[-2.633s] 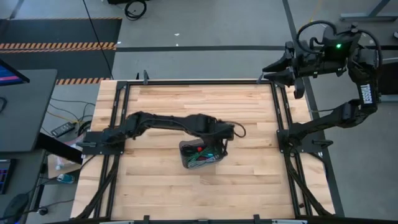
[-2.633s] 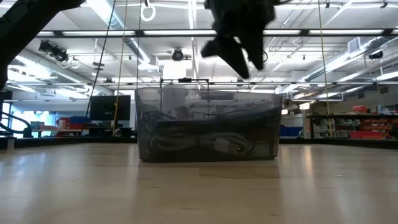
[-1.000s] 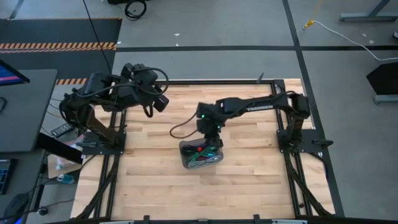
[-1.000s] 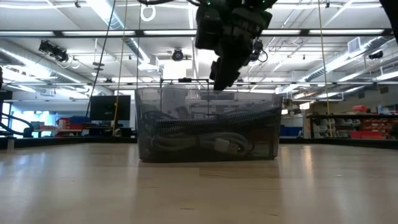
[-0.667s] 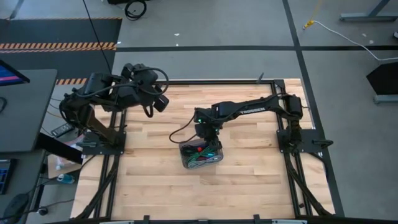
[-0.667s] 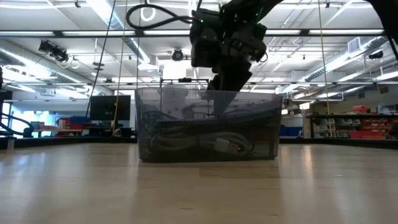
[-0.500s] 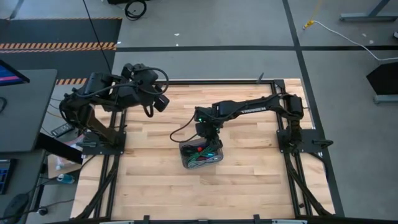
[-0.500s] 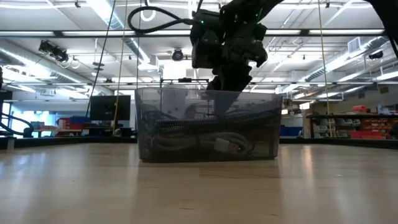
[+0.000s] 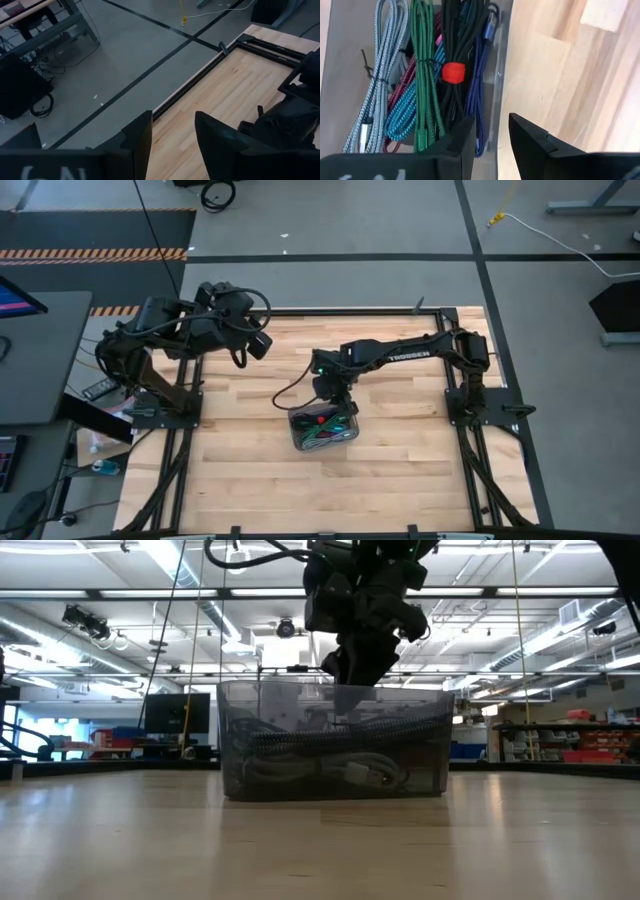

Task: Pick and place USB-C Cables
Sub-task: Adjust the black bin

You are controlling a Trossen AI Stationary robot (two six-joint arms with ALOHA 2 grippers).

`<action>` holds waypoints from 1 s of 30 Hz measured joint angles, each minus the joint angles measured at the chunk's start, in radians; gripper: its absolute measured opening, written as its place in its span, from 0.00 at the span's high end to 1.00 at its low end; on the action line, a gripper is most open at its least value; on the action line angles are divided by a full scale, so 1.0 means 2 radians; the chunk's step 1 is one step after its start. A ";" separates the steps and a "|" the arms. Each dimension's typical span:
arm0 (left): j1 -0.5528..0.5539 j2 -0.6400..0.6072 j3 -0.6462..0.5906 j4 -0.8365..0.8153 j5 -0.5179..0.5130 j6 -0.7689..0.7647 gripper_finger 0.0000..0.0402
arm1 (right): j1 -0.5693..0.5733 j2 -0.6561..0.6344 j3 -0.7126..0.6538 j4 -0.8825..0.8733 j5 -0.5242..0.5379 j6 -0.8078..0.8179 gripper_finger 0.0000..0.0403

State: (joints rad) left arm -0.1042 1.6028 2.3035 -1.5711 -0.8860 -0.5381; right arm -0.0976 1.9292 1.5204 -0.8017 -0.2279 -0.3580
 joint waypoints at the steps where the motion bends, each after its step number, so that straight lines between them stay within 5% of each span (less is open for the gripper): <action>1: 0.000 0.000 0.000 0.000 0.000 0.000 0.61 | -0.001 0.000 0.000 -0.004 0.000 -0.001 0.69; 30: 0.000 0.000 0.000 0.000 0.000 -0.005 0.61 | -0.023 0.000 -0.063 0.061 -0.049 0.035 0.71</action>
State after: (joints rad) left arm -0.1040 1.6032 2.3035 -1.5711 -0.8850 -0.5476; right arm -0.1436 1.9301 1.3940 -0.6800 -0.3267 -0.2888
